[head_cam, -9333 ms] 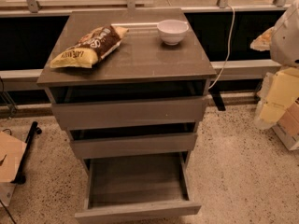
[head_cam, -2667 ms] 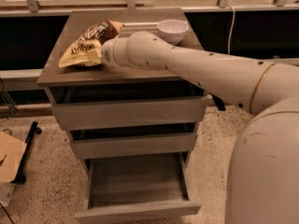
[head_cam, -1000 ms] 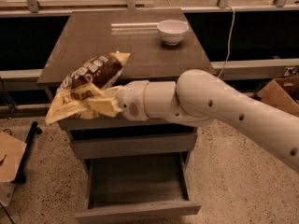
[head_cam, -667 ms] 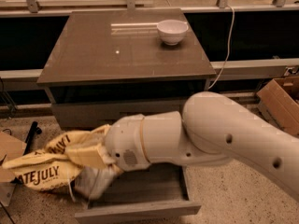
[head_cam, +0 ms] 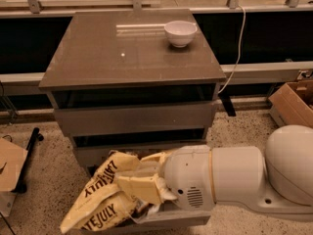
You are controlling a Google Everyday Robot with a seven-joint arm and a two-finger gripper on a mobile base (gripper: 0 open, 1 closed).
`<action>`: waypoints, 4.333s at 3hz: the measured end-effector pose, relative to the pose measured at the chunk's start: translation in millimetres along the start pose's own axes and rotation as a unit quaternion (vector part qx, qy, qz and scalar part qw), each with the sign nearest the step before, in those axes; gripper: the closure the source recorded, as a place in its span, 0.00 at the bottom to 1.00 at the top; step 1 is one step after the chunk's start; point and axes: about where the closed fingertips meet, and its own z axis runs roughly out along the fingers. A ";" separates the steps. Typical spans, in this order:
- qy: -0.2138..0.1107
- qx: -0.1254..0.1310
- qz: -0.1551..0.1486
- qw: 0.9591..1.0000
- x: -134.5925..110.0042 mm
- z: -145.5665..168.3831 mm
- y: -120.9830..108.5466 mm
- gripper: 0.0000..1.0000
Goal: Place brown chip bag into bottom drawer
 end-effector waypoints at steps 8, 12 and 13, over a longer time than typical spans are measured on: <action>-0.063 0.010 0.140 0.988 203.5 72.6 -302.5 1.00; -0.100 0.065 0.249 0.961 307.6 130.6 -375.6 1.00; -0.096 0.078 0.302 0.945 360.3 145.9 -387.0 1.00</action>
Offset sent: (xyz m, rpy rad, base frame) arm 0.0940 -0.0013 -0.1063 0.0038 0.1115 0.0334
